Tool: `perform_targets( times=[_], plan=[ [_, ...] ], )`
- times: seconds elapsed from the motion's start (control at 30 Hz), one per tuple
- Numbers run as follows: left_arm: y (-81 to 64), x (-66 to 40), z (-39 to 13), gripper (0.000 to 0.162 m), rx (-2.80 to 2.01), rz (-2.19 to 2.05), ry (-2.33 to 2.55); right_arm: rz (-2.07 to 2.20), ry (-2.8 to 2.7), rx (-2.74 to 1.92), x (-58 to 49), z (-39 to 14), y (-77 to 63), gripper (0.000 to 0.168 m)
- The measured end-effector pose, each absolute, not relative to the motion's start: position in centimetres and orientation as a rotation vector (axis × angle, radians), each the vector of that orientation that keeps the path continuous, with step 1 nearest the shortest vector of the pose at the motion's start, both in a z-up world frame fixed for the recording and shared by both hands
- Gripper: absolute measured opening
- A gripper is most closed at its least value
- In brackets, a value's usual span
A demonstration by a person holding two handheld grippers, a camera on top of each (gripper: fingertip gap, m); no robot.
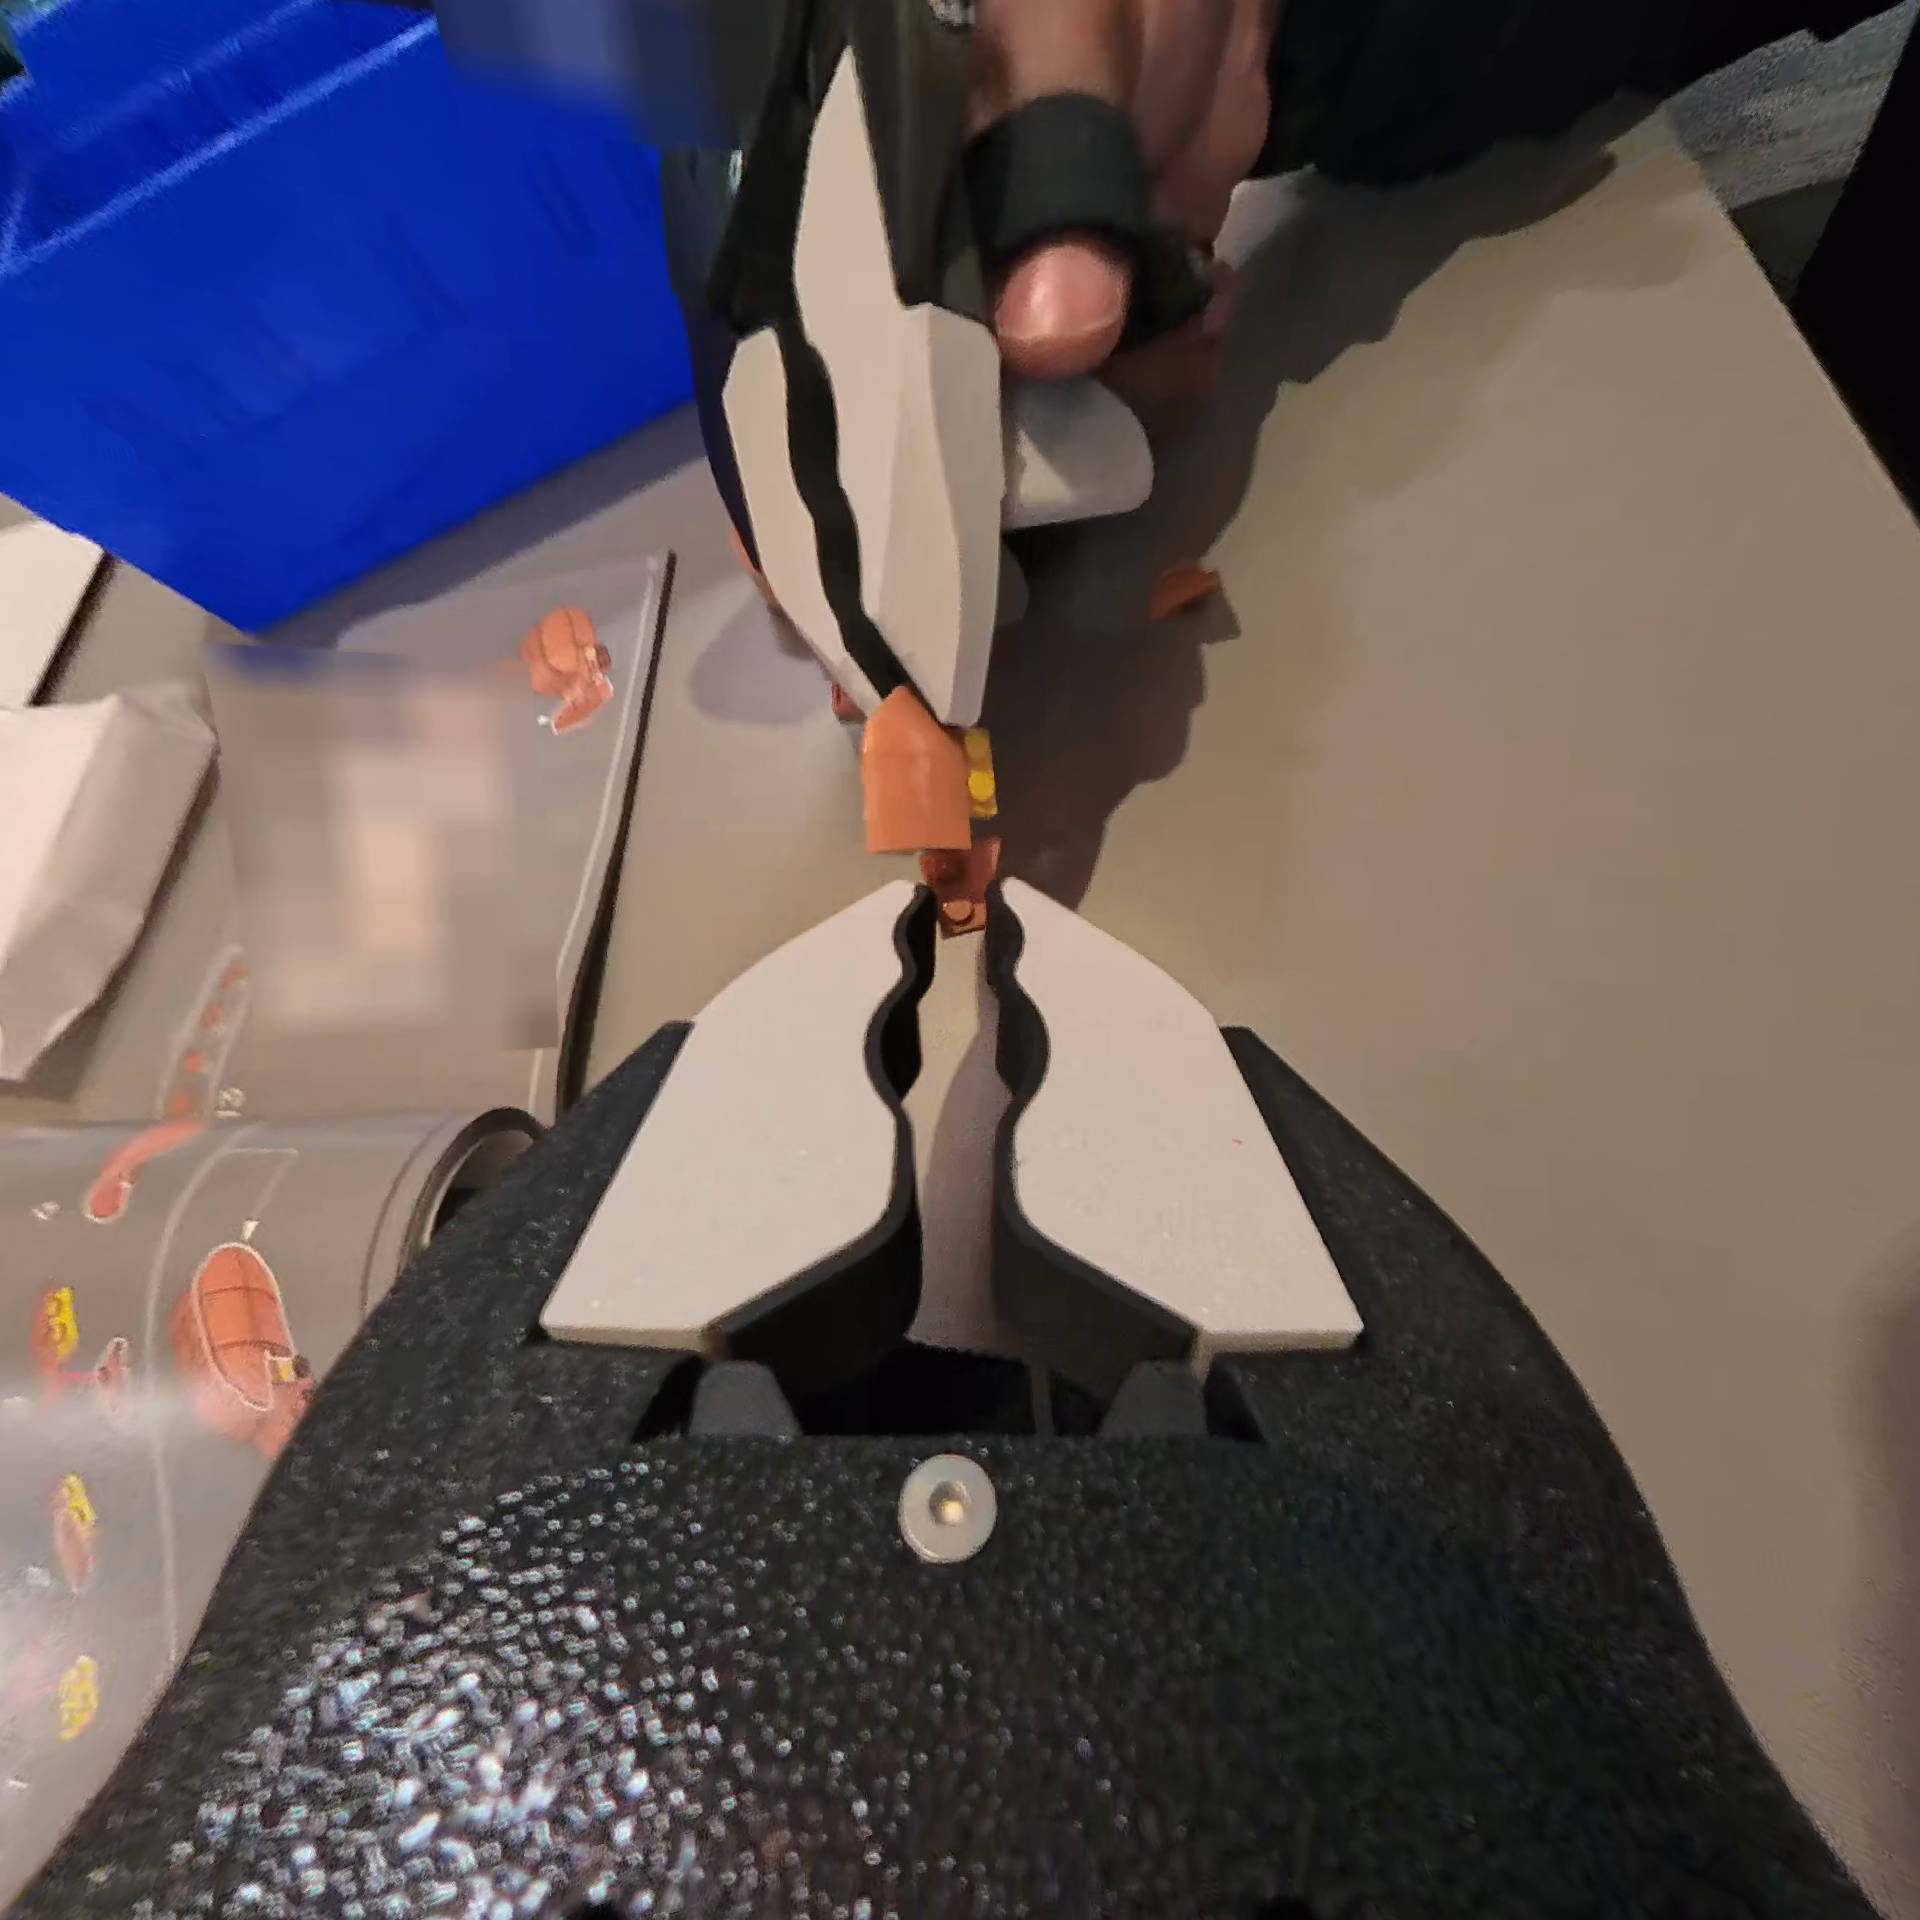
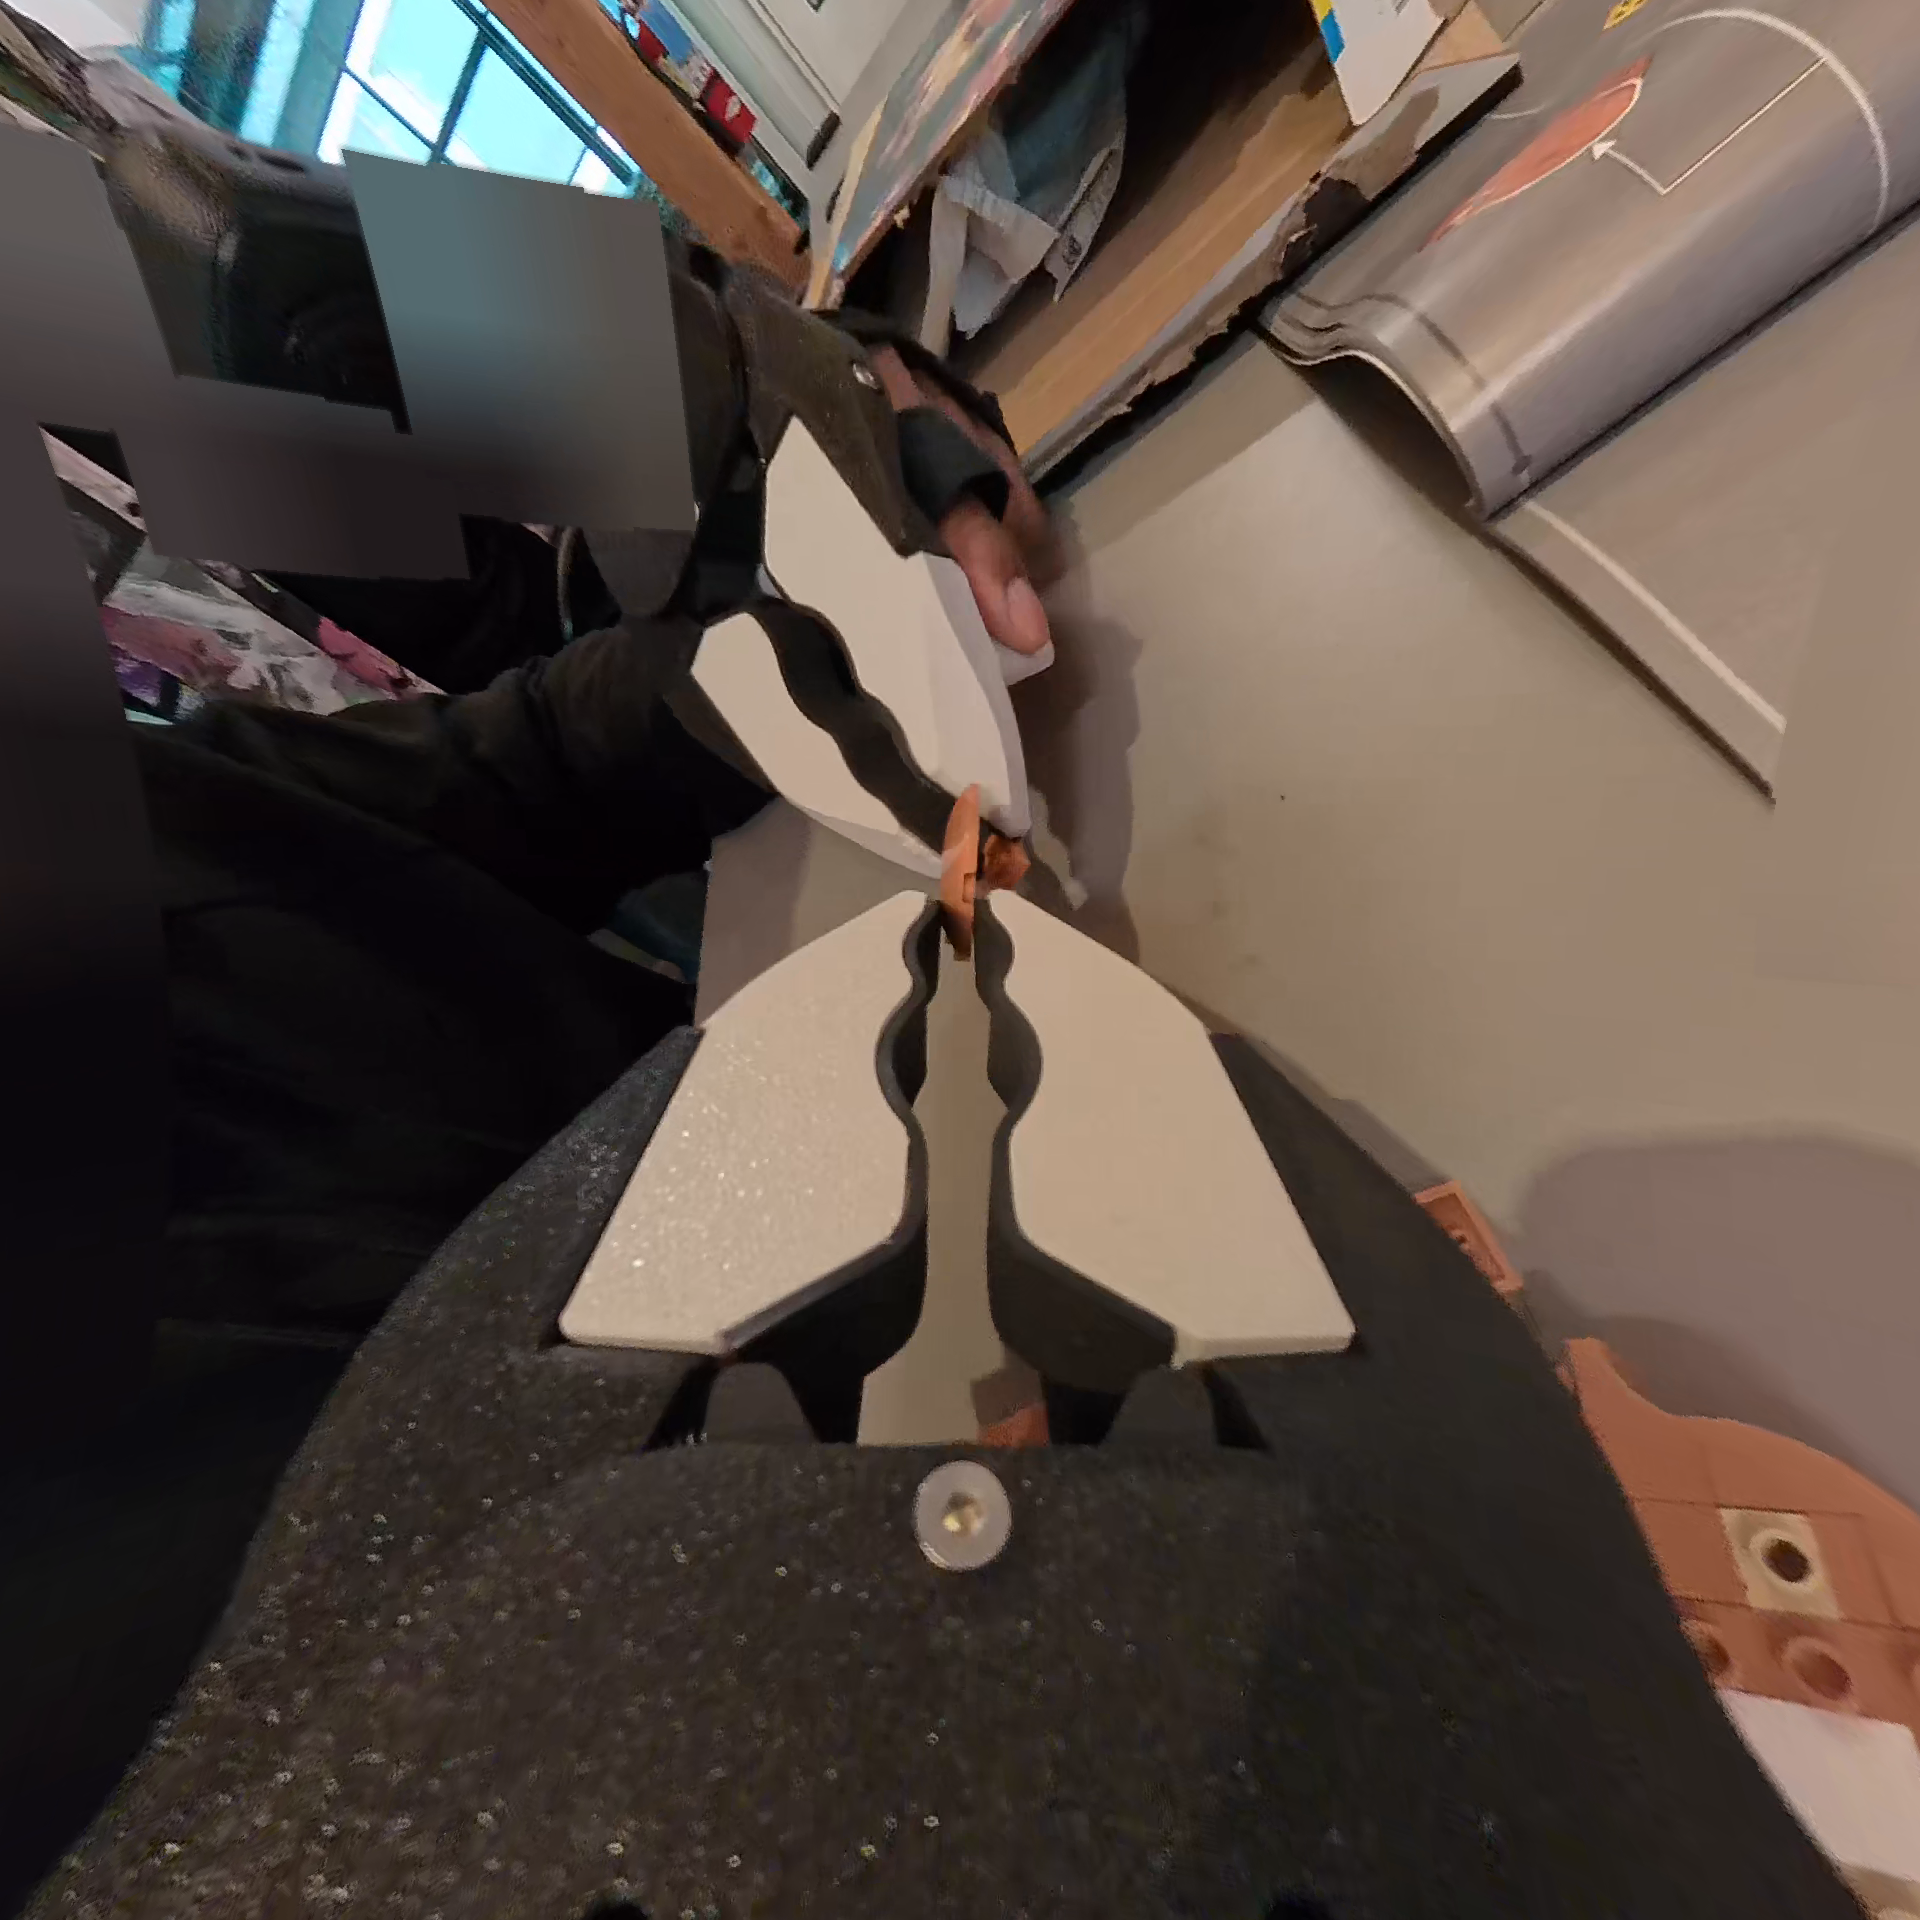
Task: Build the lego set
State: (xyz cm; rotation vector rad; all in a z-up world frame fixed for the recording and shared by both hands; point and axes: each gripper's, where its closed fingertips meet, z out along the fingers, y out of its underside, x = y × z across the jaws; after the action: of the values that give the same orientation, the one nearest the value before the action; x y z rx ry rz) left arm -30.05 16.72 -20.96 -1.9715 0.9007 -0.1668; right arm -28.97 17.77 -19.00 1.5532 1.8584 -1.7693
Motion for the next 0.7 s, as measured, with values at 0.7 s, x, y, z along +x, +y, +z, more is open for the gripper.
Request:
perform_targets(
  times=[0.7],
  plan=[
    [16.6, -29.6, -19.1, 0.009, -1.856, -0.138, 0.914, -1.798, 1.74, 1.514, -28.8, -18.5, 17.6, 0.007]
  ],
)
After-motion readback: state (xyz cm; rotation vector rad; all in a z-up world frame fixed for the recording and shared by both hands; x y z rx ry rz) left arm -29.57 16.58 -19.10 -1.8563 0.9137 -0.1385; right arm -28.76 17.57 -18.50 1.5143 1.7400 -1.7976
